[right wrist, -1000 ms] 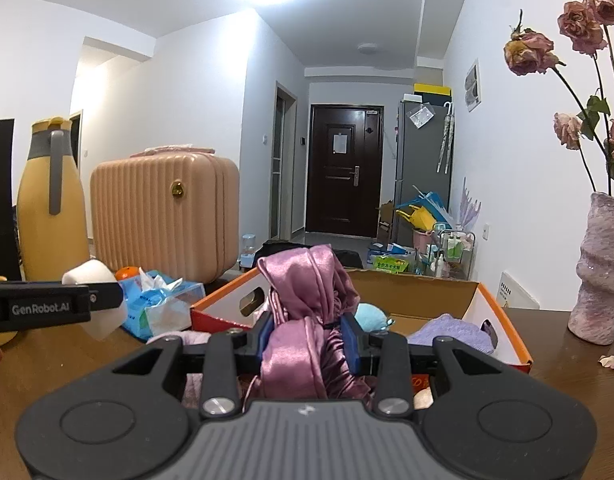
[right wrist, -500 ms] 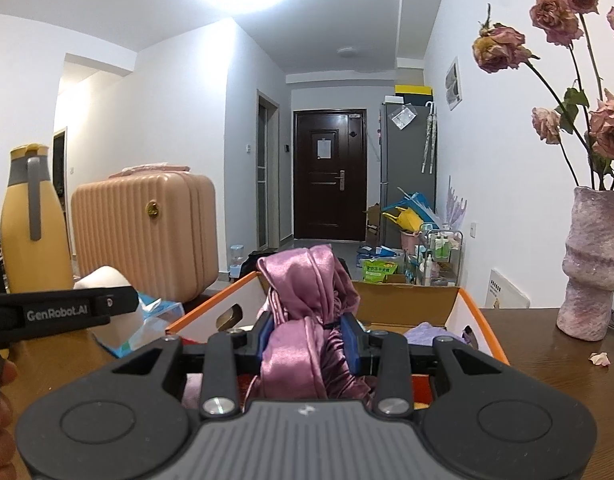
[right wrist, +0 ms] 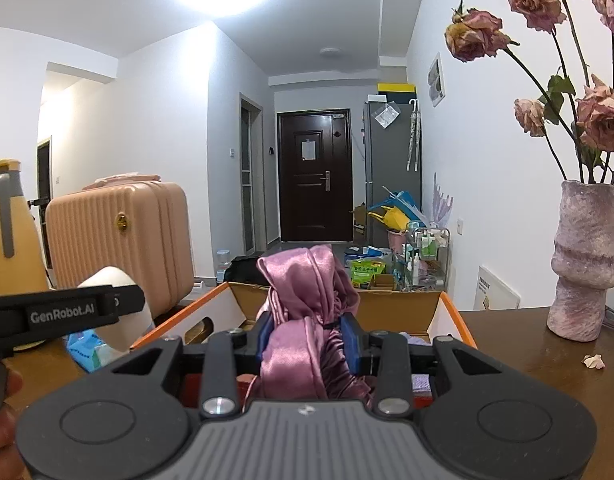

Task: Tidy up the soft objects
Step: 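Carry the cylinder sponge in the left gripper while the right carries the bow over the box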

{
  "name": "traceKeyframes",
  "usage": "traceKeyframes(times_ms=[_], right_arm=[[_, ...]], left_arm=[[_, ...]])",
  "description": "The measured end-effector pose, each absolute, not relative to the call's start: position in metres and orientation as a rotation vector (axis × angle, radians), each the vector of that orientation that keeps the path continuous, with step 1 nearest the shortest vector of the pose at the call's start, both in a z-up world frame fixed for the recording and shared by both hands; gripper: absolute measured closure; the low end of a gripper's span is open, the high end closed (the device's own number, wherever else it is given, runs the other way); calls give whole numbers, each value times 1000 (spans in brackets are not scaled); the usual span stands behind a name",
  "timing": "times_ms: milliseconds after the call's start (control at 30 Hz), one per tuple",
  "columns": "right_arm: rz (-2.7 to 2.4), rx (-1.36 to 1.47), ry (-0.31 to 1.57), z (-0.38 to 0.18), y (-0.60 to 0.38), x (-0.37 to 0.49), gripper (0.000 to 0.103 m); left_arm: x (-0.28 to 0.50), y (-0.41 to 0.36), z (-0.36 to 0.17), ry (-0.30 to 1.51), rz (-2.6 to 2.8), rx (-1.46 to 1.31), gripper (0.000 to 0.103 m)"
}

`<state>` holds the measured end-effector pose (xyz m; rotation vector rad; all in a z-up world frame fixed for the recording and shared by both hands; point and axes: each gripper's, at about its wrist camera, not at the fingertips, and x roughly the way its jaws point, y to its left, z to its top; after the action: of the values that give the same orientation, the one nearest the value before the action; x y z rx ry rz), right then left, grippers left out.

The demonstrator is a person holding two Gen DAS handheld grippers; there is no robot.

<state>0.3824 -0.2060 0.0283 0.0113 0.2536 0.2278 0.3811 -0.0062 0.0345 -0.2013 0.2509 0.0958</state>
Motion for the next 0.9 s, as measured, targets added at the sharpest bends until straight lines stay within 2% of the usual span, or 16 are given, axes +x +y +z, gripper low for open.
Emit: traceKeyframes(times_ms=[900], right_arm=[[165, 2, 291, 22, -219, 451, 68]], left_arm=[[456, -45, 30, 243, 66, -161, 46]])
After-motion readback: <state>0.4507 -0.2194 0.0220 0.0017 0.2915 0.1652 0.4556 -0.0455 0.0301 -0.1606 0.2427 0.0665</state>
